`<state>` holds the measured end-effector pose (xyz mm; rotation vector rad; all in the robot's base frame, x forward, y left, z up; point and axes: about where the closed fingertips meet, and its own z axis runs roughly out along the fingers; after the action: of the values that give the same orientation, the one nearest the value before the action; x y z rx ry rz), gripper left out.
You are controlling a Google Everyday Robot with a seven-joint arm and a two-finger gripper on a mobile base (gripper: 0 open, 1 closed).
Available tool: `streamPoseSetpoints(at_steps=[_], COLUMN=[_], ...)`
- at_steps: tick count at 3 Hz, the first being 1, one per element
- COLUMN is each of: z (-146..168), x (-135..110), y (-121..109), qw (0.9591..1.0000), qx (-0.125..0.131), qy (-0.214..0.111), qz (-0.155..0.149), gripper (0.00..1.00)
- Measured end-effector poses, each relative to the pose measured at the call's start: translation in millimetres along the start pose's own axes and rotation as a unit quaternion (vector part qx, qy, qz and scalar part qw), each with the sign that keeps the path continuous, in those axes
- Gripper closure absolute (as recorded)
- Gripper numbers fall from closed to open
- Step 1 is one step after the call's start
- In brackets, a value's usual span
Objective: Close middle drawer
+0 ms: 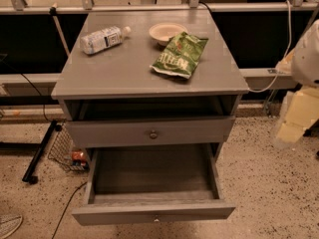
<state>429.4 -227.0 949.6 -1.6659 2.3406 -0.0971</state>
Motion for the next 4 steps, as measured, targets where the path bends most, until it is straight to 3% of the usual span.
streamPoseSetpoints(at_steps=[1, 2, 3, 4], z=[42, 91, 103, 103], x=[28, 55, 62, 62], y=[15, 32, 39, 39], qw=[0.9975, 0.9895, 0.9858, 0.9858], qx=[-0.021, -0.039, -0.046, -0.046], qy=[0.032, 0.073, 0.085, 0.085], qz=[0.060, 0.119, 0.137, 0.137], gripper=[0.00, 0.00, 0.00, 0.00])
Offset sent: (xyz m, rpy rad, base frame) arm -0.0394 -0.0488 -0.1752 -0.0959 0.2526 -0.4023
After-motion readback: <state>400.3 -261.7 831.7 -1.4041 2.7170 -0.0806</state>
